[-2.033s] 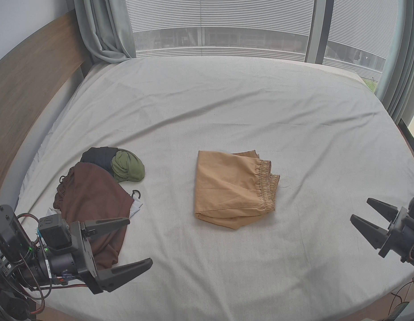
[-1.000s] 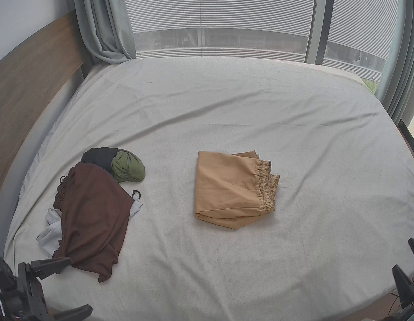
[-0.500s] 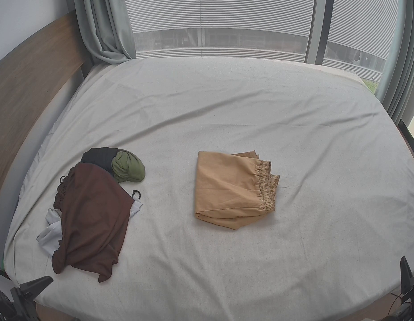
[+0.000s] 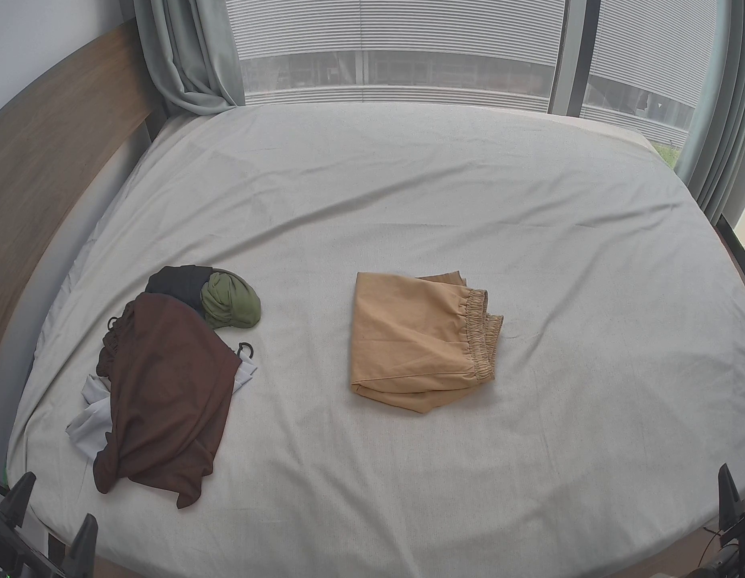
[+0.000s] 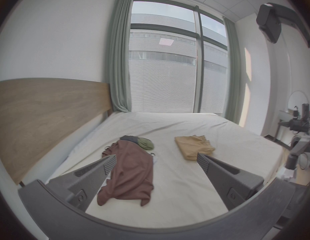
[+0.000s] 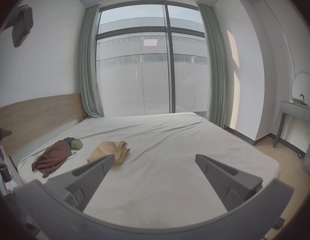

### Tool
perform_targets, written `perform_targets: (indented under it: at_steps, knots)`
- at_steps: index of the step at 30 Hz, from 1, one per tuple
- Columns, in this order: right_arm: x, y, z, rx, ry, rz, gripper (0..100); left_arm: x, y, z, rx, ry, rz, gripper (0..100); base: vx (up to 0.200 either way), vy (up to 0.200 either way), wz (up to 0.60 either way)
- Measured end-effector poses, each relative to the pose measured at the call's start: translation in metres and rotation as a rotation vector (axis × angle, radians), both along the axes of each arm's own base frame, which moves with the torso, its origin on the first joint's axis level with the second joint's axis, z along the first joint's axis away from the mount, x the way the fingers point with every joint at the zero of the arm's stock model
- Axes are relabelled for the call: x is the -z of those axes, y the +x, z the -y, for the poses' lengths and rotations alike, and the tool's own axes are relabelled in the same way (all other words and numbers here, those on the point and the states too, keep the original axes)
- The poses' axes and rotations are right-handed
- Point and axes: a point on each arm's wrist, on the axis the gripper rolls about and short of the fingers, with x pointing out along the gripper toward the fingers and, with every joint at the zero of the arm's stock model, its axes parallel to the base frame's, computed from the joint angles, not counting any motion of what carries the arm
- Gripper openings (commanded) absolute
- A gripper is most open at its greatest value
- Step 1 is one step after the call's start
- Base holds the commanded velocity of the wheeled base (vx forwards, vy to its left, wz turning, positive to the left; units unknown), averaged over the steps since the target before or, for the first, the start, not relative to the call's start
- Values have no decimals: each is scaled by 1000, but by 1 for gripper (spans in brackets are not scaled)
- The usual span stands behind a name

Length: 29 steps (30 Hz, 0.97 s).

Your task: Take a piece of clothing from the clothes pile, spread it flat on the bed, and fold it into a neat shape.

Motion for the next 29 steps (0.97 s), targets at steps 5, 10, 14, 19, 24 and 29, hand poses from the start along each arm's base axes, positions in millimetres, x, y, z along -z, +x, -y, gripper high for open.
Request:
perform_targets:
  at_steps: [5,10,14,19,24,29]
  knots:
    - [2,0,-1,-21,-23,-22,100,1,0,-2,-102,27,-2,100,0,0,0]
    - [2,0,-1,-36,-38,-24,100,2,-1,-3,-91,39,2,100,0,0,0]
    - [2,0,-1,-52,-44,-25,100,3,-4,-3,-77,46,28,100,0,0,0]
    - [2,0,-1,-55,-44,-25,100,6,-5,-4,-96,33,12,100,0,0,0]
    - [2,0,-1,-56,-47,-26,100,8,-5,-5,-123,18,-3,100,0,0,0]
    - [2,0,-1,-57,-47,-26,100,8,-5,-5,-123,17,-2,100,0,0,0]
